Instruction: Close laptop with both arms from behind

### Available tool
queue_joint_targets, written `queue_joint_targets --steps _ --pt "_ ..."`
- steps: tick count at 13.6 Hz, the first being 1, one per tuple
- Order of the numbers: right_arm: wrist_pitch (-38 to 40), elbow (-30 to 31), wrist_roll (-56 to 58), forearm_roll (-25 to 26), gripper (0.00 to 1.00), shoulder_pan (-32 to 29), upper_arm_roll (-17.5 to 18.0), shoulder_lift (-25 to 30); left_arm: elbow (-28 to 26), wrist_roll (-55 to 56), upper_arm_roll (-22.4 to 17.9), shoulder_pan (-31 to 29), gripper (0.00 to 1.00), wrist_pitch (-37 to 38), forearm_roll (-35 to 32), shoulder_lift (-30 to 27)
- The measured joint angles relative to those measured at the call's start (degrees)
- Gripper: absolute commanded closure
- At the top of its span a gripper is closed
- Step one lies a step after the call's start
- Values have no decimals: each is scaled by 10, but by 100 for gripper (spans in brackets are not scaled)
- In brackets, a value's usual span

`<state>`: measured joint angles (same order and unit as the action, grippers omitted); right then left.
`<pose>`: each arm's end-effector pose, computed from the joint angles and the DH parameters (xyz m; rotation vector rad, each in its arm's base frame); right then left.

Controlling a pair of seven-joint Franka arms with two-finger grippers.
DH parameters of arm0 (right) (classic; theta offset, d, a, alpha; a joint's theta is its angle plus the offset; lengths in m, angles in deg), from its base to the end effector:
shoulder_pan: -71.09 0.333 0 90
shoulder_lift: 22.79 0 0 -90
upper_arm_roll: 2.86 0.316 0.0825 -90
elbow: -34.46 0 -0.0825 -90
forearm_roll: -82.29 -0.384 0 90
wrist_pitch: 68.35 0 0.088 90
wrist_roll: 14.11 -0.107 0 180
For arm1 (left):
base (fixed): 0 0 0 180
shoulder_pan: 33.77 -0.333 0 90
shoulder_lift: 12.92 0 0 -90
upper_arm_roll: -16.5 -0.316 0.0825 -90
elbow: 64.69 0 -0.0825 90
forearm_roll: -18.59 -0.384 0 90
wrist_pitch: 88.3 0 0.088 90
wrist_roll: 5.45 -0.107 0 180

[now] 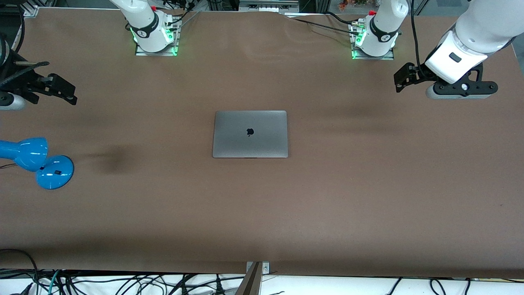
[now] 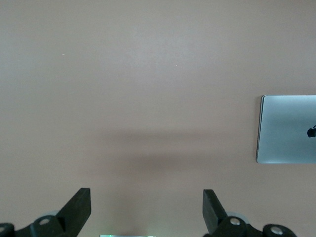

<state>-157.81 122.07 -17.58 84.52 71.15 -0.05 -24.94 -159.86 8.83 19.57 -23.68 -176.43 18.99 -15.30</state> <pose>0.5649 0.0236 0.6224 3.1042 -0.0167 -0.0049 0.5215 -0.1233 0.6020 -3.1243 -0.0308 0.1254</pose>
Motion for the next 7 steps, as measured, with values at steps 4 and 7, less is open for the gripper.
queue_joint_targets --steps 4,7 --pt "0 16 0 0 0 -20 0 0 0 0 -14 17 0 -6 2 11" --pt "0 25 0 0 0 -22 4 3 2 0 -16 17 0 -6 7 16"
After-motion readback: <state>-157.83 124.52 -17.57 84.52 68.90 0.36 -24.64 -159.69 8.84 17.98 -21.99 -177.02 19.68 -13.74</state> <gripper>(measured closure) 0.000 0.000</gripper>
